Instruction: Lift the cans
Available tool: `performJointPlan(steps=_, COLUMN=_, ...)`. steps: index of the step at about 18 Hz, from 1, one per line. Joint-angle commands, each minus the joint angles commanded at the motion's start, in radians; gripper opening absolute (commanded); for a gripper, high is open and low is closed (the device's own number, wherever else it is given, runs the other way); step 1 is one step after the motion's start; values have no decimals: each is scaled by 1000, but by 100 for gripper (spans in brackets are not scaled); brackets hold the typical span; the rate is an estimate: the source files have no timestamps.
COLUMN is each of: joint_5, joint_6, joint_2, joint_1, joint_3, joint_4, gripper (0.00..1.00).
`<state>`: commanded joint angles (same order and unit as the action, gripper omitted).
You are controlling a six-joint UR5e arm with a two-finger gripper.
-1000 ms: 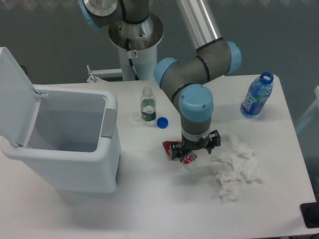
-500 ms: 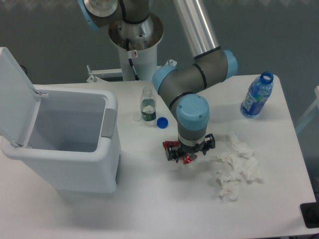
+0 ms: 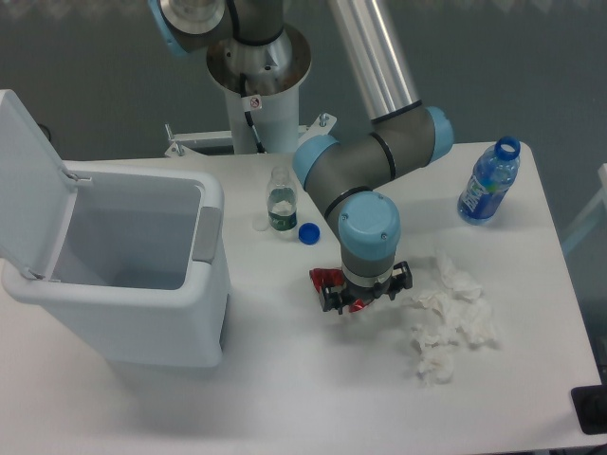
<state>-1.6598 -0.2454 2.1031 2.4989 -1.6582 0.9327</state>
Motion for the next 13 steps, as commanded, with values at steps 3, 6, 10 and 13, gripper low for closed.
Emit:
performJointPlan(steps=3, joint_5=0, joint_6=2, joint_2=0, joint_1=0, joint_3=-5, joint_4=0, gripper=100)
performJointPlan(steps=6, joint_5=0, joint_6=5, joint_2=0, joint_1=-8, joint_3=-5, joint_4=0, gripper=100)
performJointPlan(steps=10, joint_5=2, joint_6=6, joint_2=3, joint_1=-15, joint_3=-9, joint_4=0, gripper=100)
performJointPlan(steps=13, joint_5=2, joint_6=6, joint_2=9, joint_1=-31, joint_3=-9, joint_4=2, gripper=100)
